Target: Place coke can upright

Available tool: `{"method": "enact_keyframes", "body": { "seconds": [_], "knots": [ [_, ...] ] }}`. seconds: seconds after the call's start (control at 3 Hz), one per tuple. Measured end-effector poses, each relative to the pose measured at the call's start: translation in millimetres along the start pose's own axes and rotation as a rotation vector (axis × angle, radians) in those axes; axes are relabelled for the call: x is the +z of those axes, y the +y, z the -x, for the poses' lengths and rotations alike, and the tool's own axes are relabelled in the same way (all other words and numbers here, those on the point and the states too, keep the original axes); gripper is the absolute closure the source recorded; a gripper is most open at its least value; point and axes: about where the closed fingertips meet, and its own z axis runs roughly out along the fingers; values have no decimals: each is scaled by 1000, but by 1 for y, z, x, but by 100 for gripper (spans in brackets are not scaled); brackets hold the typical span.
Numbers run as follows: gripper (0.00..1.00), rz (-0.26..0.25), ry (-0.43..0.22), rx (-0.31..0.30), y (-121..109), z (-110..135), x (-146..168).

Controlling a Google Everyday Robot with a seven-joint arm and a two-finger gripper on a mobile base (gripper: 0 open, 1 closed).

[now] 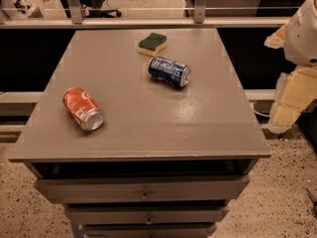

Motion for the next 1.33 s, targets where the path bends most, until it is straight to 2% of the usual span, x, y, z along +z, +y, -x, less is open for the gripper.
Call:
{"method": "enact_keyframes", "body": {
  "seconds": [0.33, 0.67, 1.0, 1.33],
  "knots": [
    [0, 0, 0, 0, 0, 0, 0],
    [0, 2, -33, -34, 0, 14, 0],
    [0, 16, -101, -58, -4, 71, 23],
    [0, 53, -153, -22, -5, 143, 62]
  ]
}}
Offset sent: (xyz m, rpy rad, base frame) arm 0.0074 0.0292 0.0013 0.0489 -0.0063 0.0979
